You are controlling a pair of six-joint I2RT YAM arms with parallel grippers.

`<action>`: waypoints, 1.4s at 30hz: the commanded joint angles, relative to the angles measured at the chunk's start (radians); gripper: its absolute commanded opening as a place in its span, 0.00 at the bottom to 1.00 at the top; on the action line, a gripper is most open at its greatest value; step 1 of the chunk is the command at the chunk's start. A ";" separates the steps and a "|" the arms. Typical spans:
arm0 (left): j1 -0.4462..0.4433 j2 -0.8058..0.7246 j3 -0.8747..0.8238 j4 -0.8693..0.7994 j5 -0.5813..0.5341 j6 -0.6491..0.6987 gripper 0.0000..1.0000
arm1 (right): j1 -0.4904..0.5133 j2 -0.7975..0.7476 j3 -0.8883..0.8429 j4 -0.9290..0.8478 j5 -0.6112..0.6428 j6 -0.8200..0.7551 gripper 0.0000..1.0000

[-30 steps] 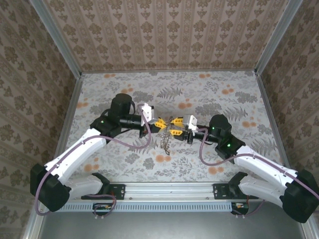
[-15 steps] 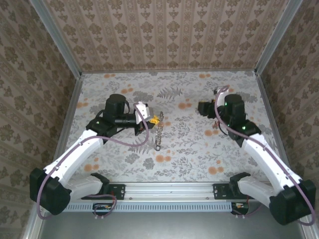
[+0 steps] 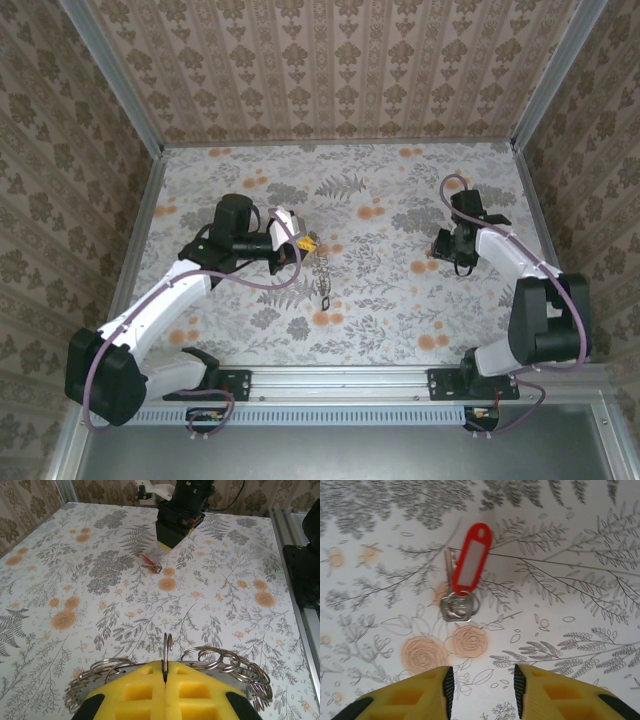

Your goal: Put the keys on the keyring

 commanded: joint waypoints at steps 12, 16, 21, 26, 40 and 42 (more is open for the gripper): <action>0.009 0.006 -0.008 0.030 0.015 -0.012 0.00 | 0.071 0.241 0.208 -0.114 0.255 0.341 0.56; 0.009 0.014 -0.009 0.033 0.014 -0.021 0.00 | 0.079 0.304 0.239 -0.090 0.246 0.351 0.58; 0.009 0.019 -0.008 0.033 0.012 -0.029 0.00 | 0.077 0.352 0.258 -0.073 0.240 0.338 0.54; 0.009 0.018 -0.009 0.032 0.013 -0.030 0.00 | 0.071 0.337 0.214 -0.058 0.236 0.331 0.46; 0.009 0.022 -0.003 0.021 0.004 -0.042 0.00 | 0.051 0.143 0.011 0.004 0.260 0.363 0.39; 0.008 0.022 -0.003 0.022 0.005 -0.041 0.00 | 0.049 0.127 -0.013 0.016 0.235 0.370 0.38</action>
